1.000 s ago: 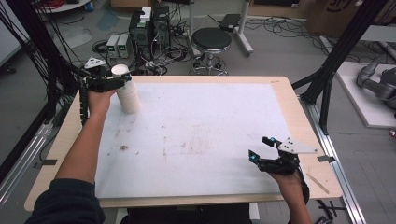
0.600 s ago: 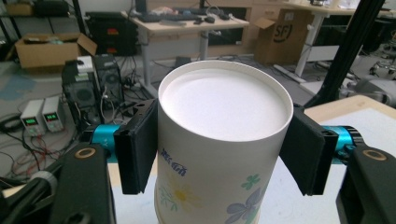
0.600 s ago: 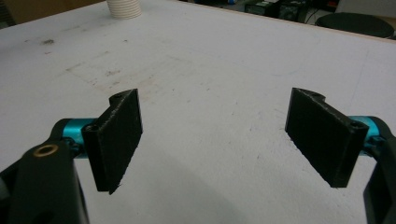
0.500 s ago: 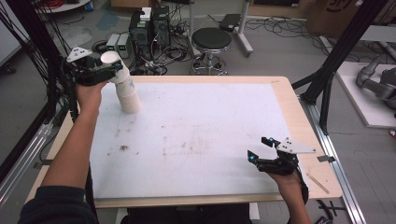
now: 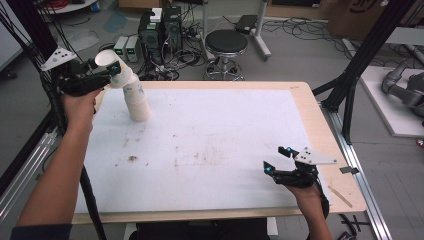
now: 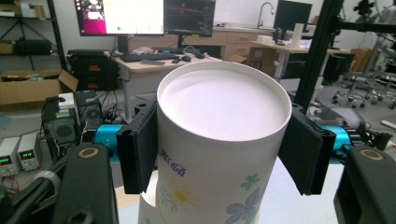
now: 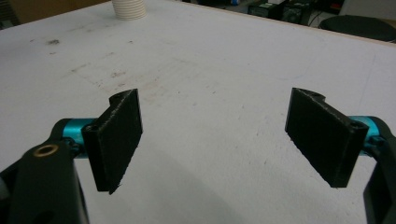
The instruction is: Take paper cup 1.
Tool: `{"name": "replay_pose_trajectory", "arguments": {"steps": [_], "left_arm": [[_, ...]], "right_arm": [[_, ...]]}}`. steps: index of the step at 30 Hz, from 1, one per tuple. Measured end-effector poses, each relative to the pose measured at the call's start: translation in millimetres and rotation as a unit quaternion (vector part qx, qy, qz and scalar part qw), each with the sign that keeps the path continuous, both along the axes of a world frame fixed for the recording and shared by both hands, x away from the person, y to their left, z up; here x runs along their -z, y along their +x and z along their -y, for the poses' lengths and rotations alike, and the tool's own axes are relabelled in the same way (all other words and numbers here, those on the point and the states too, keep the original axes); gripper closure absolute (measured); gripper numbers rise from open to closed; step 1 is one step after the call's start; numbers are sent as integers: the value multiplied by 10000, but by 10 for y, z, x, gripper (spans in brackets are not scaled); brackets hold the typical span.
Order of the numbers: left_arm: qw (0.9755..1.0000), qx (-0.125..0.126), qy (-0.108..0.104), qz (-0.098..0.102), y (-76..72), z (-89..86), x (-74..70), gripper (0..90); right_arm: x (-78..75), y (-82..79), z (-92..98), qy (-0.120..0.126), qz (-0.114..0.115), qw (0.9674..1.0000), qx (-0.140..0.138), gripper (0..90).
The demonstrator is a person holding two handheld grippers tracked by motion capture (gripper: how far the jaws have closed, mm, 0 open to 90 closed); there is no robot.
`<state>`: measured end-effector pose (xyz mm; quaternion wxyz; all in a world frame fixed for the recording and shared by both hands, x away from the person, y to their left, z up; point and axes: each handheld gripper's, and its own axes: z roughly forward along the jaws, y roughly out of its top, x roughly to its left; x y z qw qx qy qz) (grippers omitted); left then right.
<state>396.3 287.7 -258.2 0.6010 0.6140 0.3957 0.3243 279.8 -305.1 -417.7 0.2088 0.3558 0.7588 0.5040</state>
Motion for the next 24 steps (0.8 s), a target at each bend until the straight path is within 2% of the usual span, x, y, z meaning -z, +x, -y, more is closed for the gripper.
{"name": "replay_pose_trajectory", "arguments": {"steps": [5,12,20,24], "left_arm": [[9999,132,47,20,-164,-15,22,351],[9989,464,42,39,-391,27,139,352],[9952,974,34,90,-626,156,358,350],[9935,1137,-37,13,-711,211,526,348]], "right_arm": [[-6,6,-30,-24,25,10000,-50,194],[-2,11,-65,-26,-21,10000,-93,194],[2,20,-78,-25,-14,9999,-112,194],[-1,26,-89,-18,-13,9999,-124,194]]}}
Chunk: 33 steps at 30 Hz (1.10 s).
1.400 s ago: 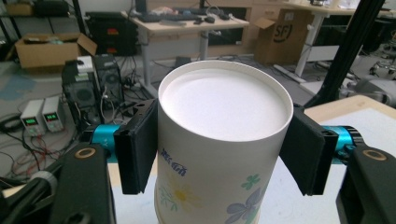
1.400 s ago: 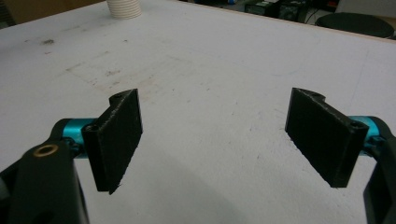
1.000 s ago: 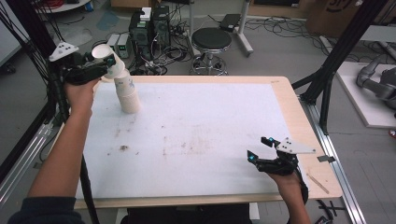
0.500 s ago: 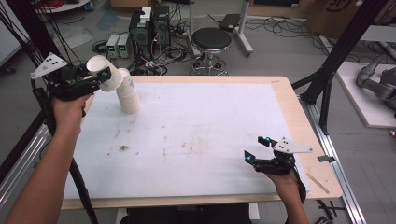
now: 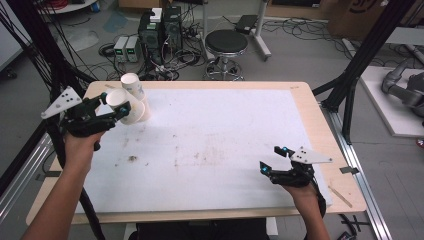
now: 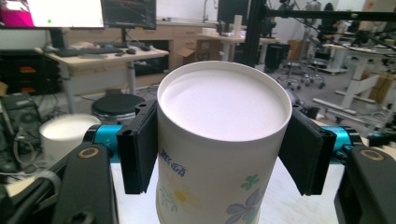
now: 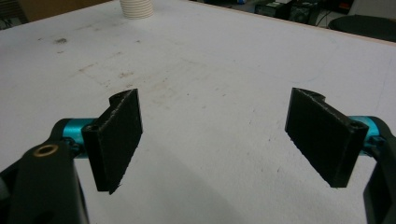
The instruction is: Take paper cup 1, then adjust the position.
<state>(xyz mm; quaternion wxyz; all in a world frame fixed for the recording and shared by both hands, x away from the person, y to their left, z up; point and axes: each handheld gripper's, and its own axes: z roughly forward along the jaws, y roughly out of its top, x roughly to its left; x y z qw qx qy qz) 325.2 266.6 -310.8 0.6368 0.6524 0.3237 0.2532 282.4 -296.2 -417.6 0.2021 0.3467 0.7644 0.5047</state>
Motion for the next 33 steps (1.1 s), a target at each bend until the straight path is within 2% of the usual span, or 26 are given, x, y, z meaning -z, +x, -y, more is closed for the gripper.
{"name": "replay_pose_trajectory", "arguments": {"steps": [3,5,11,15,26,28,33], "left_arm": [[9999,107,-69,-71,-43,43,125,346],[9998,196,-40,-89,-63,75,188,344],[9988,476,-15,-122,-85,182,311,344],[9982,583,-2,-157,-79,241,359,343],[9978,624,29,-214,-93,324,438,340],[9974,681,70,-220,-95,341,451,339],[9960,852,21,-278,-99,395,519,339]], "right_arm": [[-1,4,-8,-4,4,10000,2,193],[0,6,-14,4,-1,10000,-13,194],[-1,21,-20,21,-9,10000,-5,194],[6,30,-15,14,-12,10000,-9,194],[-10,19,-16,52,12,10000,-39,194],[-15,19,-22,65,-1,10000,-38,194],[-18,17,-32,86,-13,9999,-88,194]]}}
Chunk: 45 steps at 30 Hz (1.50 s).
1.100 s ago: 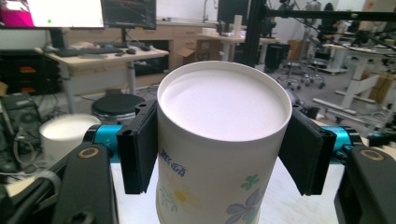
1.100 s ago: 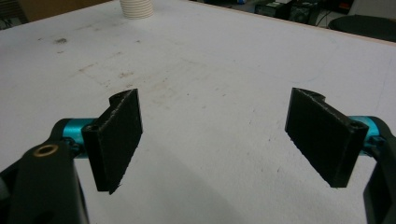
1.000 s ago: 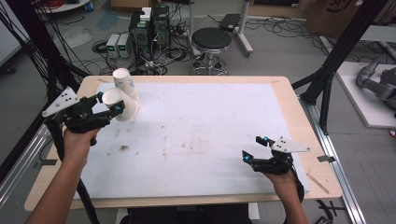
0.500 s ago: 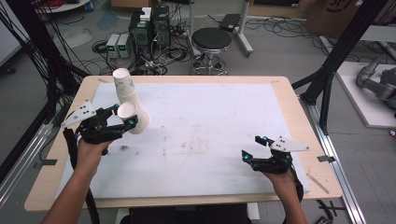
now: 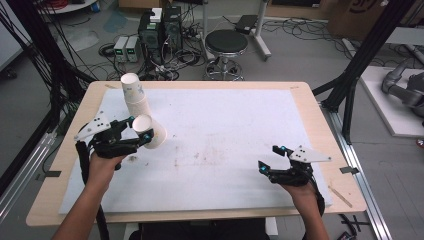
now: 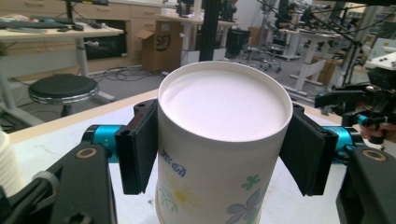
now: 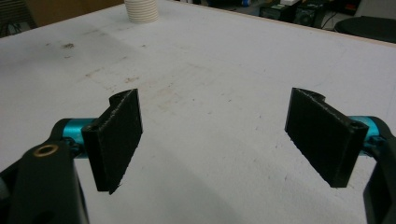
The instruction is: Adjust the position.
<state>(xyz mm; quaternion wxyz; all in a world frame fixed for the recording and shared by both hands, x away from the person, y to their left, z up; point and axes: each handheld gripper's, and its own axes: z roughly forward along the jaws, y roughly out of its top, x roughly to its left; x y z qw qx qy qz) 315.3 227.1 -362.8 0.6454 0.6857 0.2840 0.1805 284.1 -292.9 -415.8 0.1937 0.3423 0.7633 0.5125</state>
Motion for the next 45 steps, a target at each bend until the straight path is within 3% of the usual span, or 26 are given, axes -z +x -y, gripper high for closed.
{"name": "replay_pose_trajectory", "arguments": {"steps": [7,17,22,27,37,45], "left_arm": [[9994,305,-41,-129,-34,120,91,332],[9967,802,40,-154,-83,358,160,327],[9947,1005,33,-212,-85,442,188,327],[9915,1270,168,-212,-100,542,203,330],[9854,1667,257,-234,-134,707,213,332],[9797,1961,333,-249,-147,843,217,331]], "right_arm": [[1,3,-43,-12,-44,9998,-182,194],[-25,-12,-170,120,-168,9982,-559,193],[-35,-2,-238,188,-215,9968,-752,193],[-54,21,-366,200,-251,9942,-1022,193],[-91,74,-637,106,-282,9855,-1668,193],[-150,126,-848,93,-243,9767,-2129,194]]}}
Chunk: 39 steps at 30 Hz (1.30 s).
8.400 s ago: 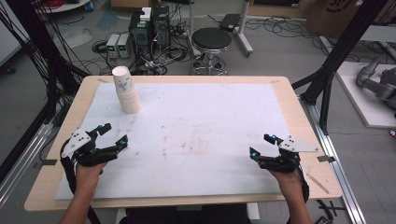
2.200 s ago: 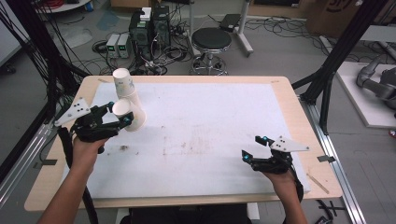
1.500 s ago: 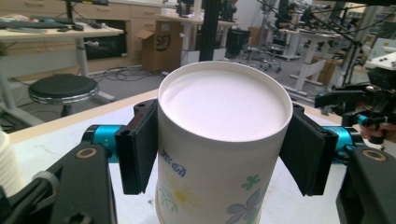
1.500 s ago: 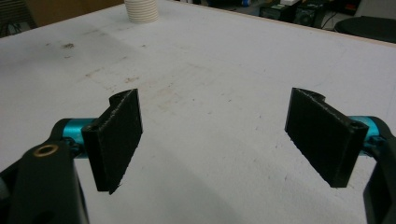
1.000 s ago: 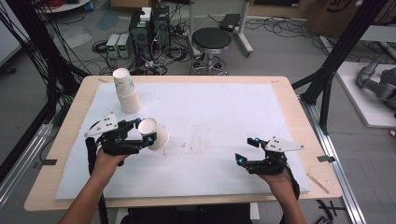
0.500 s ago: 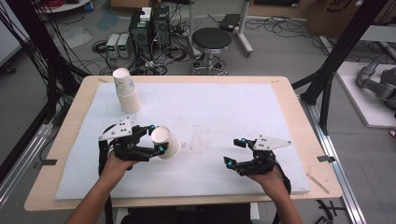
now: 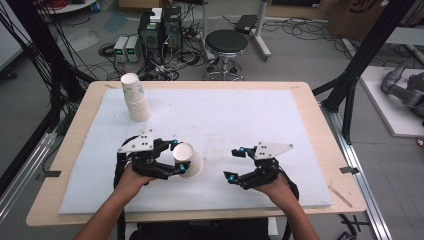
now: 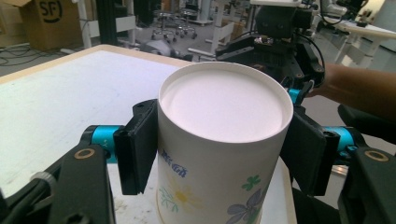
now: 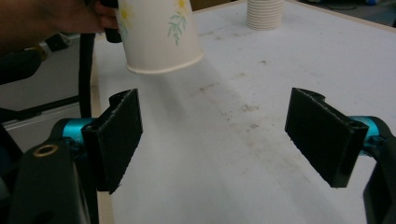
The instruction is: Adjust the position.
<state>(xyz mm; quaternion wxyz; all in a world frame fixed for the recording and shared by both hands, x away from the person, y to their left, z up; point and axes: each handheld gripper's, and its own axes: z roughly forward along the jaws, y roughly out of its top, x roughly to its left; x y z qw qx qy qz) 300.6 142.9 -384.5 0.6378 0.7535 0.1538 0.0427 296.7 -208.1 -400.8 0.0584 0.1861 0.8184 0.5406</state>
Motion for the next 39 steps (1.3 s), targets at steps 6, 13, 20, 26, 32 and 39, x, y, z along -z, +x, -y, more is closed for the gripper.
{"name": "replay_pose_trajectory", "arguments": {"steps": [6,13,20,26,32,39], "left_arm": [[9997,233,45,-5,-6,99,-4,331],[9990,427,97,-56,-8,204,5,329],[9986,512,129,-96,1,266,21,329],[9978,639,133,-95,-10,346,41,329],[9970,760,114,-91,-14,402,66,332],[9970,769,83,-68,-11,429,86,337]], "right_arm": [[-37,17,-137,-43,2,9994,-331,197],[-21,7,-293,-40,-23,9980,-631,197],[14,-1,-407,-75,-77,9966,-813,197],[47,11,-476,-82,-165,9958,-896,200],[76,11,-516,-64,-295,9933,-1113,255],[108,25,-530,-71,-282,9937,-1082,278]]}}
